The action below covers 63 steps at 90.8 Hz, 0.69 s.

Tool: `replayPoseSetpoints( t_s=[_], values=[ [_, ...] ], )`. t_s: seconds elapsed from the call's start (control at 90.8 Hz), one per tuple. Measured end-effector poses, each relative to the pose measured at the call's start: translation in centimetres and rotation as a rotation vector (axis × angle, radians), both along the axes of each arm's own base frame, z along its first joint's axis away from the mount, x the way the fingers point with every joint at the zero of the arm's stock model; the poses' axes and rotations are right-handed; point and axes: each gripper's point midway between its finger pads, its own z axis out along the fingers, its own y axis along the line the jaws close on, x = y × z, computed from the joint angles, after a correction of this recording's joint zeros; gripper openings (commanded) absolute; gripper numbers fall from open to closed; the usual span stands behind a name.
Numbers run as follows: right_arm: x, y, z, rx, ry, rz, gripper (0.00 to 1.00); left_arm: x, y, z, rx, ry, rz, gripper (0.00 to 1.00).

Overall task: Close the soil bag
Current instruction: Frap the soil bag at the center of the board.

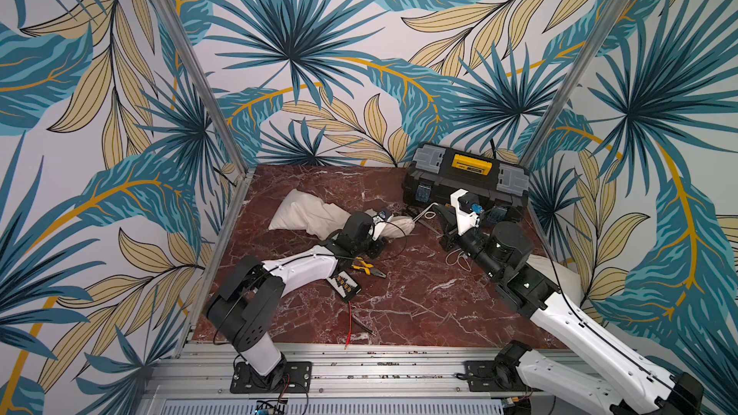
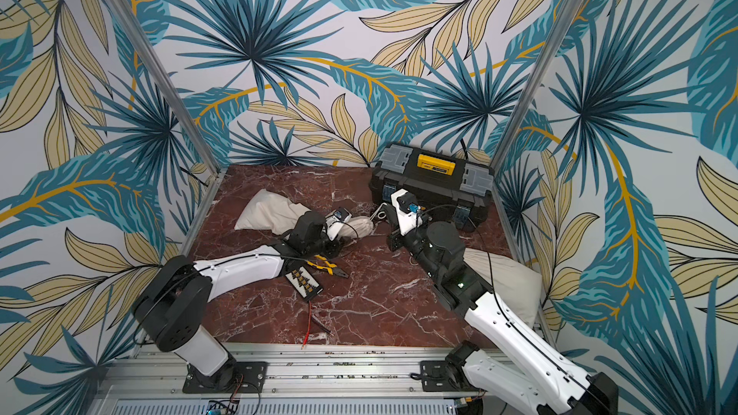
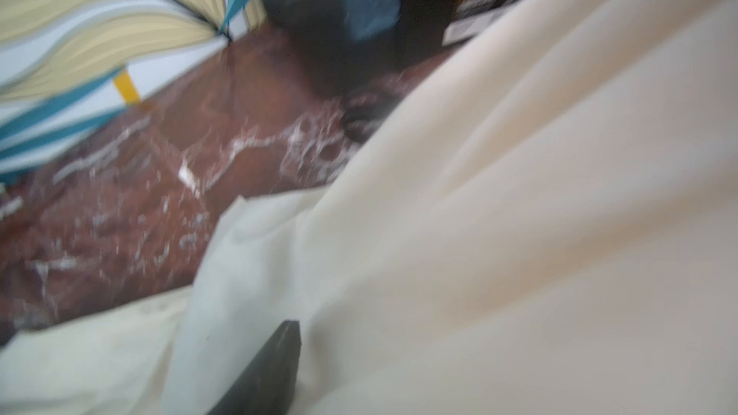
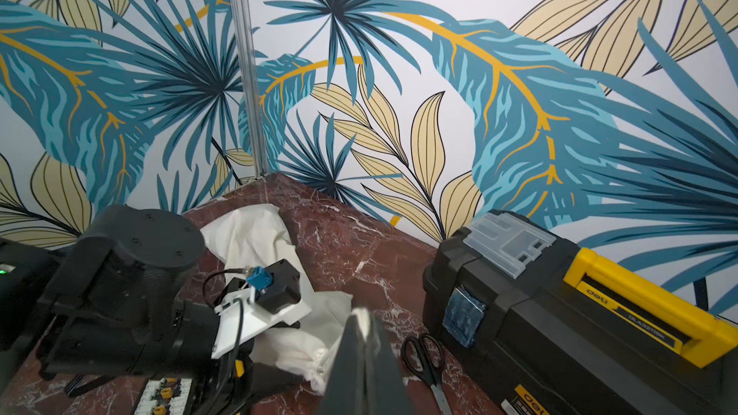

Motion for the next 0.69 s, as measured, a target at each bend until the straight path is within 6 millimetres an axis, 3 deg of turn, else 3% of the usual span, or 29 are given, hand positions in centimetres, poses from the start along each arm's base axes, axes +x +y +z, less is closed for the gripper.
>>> replayPoseSetpoints(
  t_s=[0.099,0.209,0.429,0.584,0.694],
  values=[
    [-0.2,0.1,0.1,0.003,0.002,0.011,0.0,-1.9,-2.6,5.4,-0.123,-0.119,-0.134,0.63],
    [-0.3,0.2,-0.1,0.001,0.01,0.021,0.0,-3.4,-4.3,8.5,-0.189,-0.191,-0.234,0.6],
    [-0.5,0.3,-0.3,-0.003,0.02,0.033,0.0,-3.9,-6.9,10.0,-0.205,-0.219,-0.335,0.57],
    [-0.6,0.3,-0.4,-0.005,0.022,0.036,0.0,-3.9,-8.0,10.4,-0.188,-0.241,-0.35,0.28],
    [-0.7,0.1,-0.4,-0.007,0.023,0.032,0.0,-3.4,-8.1,9.8,-0.158,-0.253,-0.318,0.22]
  ],
)
